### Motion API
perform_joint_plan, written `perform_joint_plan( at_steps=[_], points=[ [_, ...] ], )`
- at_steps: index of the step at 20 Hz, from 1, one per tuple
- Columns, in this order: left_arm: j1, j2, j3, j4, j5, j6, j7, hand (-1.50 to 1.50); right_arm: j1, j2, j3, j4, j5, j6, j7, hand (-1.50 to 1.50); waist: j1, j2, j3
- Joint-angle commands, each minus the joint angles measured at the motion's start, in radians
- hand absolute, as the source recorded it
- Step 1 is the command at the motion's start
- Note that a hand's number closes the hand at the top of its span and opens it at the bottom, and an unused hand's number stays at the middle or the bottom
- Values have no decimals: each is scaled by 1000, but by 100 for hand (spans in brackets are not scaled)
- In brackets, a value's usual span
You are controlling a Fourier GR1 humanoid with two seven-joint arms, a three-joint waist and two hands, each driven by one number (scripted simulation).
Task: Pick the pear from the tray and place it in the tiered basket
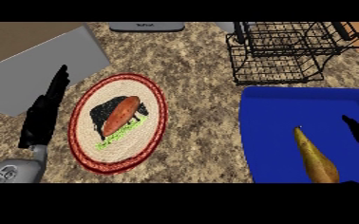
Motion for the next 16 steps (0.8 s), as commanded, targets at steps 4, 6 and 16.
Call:
perform_joint_plan(
  at_steps=[4,6,16],
  points=[
    [0,-11,39,-32,-25,-35,14,0,-77,103,52,53,119,69,91,-150,3,1,0],
    [21,-35,61,2,-26,-27,-44,0,-16,121,59,4,148,68,98,-150,-1,0,0],
    [-49,-61,68,7,-83,-43,50,0,7,220,40,192,229,26,-48,-150,-3,0,1]
  ],
)
